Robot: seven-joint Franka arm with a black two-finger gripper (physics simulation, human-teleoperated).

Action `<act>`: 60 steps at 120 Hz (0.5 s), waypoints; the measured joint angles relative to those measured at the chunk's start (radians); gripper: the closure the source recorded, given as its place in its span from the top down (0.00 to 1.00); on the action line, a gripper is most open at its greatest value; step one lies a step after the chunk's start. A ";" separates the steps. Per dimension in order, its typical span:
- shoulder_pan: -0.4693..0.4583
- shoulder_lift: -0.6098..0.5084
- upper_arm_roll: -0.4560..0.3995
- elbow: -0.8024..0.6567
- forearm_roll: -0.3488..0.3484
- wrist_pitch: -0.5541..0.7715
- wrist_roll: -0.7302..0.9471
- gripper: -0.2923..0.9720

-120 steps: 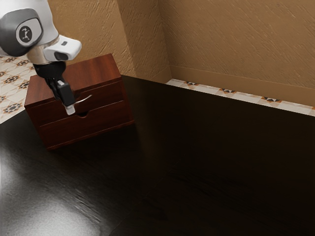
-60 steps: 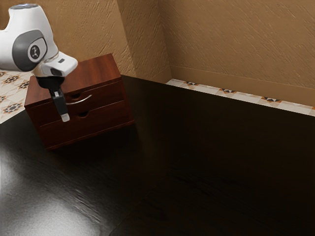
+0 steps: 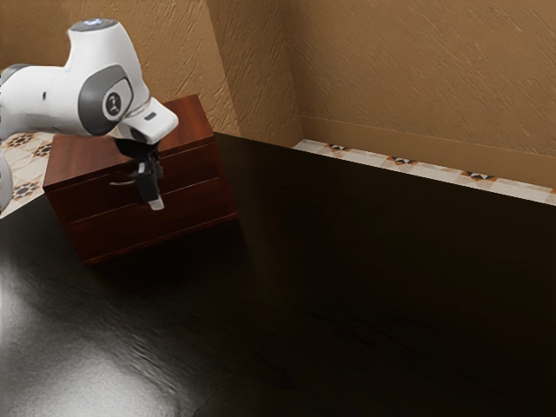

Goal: Pull the drawer handle with one arm to open the drawer

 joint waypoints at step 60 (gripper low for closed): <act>-0.001 0.069 0.041 0.087 0.018 0.021 -0.042 0.77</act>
